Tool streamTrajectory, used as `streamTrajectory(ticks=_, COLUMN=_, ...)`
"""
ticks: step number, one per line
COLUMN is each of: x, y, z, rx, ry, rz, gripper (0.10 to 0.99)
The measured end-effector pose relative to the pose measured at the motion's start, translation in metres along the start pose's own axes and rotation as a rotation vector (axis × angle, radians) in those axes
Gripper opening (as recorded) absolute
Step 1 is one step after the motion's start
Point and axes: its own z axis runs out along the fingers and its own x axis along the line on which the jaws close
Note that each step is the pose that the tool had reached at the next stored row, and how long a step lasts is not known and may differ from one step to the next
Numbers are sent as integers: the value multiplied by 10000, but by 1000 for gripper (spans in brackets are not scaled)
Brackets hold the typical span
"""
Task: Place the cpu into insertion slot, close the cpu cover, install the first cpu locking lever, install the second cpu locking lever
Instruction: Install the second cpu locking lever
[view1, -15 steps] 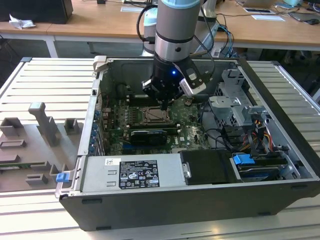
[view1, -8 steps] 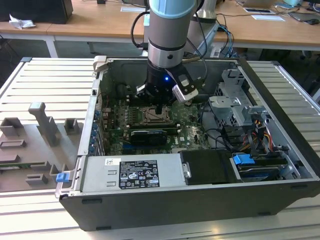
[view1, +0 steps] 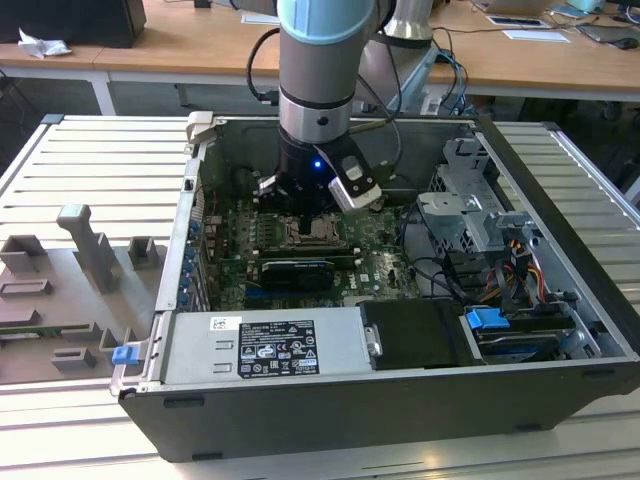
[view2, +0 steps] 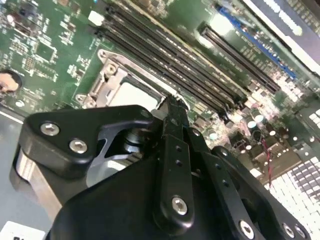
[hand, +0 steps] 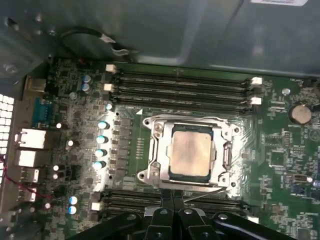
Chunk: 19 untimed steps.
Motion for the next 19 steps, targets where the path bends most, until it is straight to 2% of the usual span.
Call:
streamTrajectory(ticks=2, x=5, y=-46, z=3, rx=-2, ry=0, rz=1, gripper=106)
streamTrajectory(ticks=5, x=36, y=-64, z=14, rx=-32, ry=-2, rz=2, gripper=106)
streamTrajectory(ticks=6, x=56, y=-64, z=31, rx=-58, ry=-6, rz=2, gripper=106)
streamTrajectory(ticks=14, x=109, y=-77, z=181, rx=-76, ry=-3, rz=-26, gripper=106)
streamTrajectory(ticks=18, x=142, y=-83, z=232, rx=-170, ry=-11, rz=-27, gripper=106)
streamTrajectory(ticks=19, x=159, y=-86, z=249, rx=-291, ry=-19, rz=-26, gripper=106)
